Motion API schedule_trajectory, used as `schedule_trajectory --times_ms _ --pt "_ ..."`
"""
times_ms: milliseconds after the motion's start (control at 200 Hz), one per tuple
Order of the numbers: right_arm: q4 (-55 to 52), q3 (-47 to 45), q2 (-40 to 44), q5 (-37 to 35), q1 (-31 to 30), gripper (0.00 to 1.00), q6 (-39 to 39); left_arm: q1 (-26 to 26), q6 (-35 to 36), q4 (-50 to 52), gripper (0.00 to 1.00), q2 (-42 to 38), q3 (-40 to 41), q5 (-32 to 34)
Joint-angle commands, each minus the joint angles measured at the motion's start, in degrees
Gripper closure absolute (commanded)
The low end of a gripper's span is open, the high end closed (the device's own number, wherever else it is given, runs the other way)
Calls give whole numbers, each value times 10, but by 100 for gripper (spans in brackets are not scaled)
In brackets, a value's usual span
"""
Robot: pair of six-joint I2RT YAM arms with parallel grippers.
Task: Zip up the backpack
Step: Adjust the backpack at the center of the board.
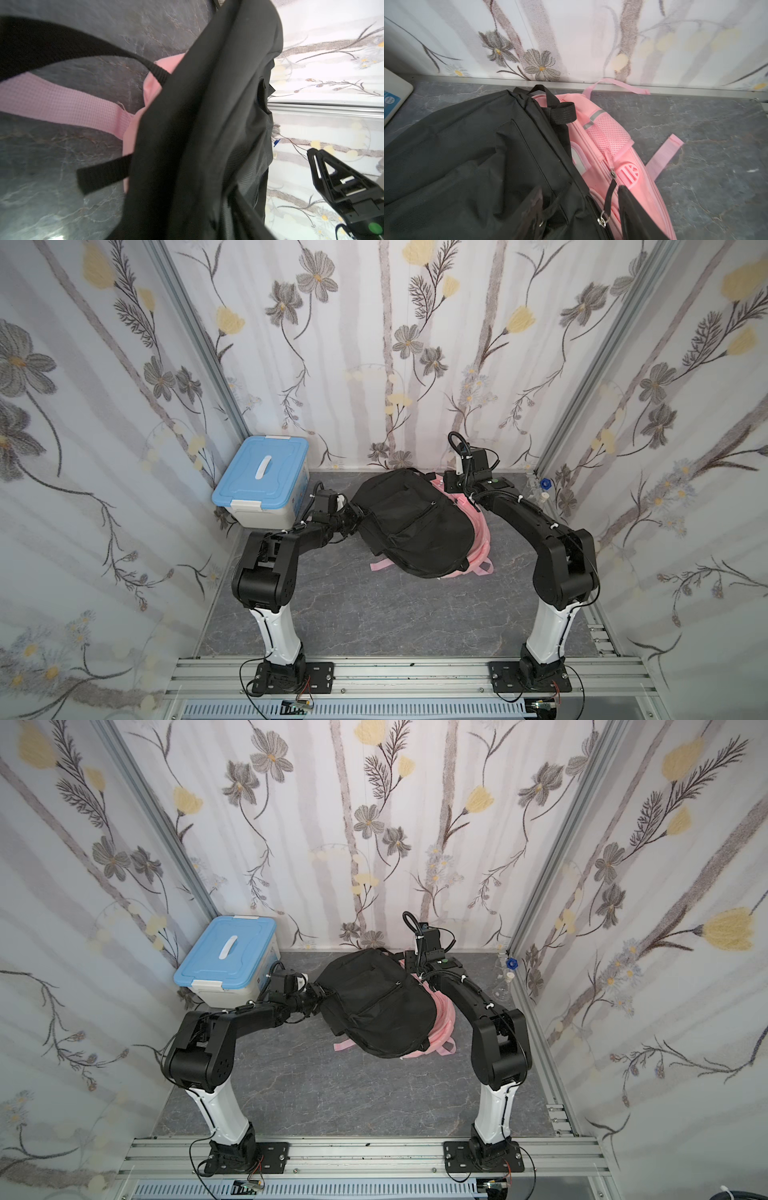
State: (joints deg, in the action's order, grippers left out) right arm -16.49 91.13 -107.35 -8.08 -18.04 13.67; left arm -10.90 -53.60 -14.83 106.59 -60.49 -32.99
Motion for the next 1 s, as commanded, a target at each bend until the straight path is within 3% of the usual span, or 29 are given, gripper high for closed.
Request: schedule_trajectory --times_ms 0,105,235,335,550,789,874,994 --pt "-44 -37 21 -70 10 41 28 3 29 57 20 -3 -22 51" --pt "-38 -92 36 -61 23 41 49 -1 41 104 0 -24 -41 72" --pt "-1 -161 59 3 46 42 78 -30 36 198 0 -105 -15 108" --pt "23 -194 74 44 56 42 89 -62 -1 205 0 -160 43 100" --pt "44 -215 98 132 71 43 108 -137 -101 100 0 -206 150 57" --pt "37 -192 46 149 71 44 111 -149 -94 -7 0 -177 169 72" --pt "37 -187 25 161 72 49 114 -147 -75 -12 10 -152 146 73" --pt "38 -194 30 169 72 70 113 -140 -59 -24 34 -121 120 60"
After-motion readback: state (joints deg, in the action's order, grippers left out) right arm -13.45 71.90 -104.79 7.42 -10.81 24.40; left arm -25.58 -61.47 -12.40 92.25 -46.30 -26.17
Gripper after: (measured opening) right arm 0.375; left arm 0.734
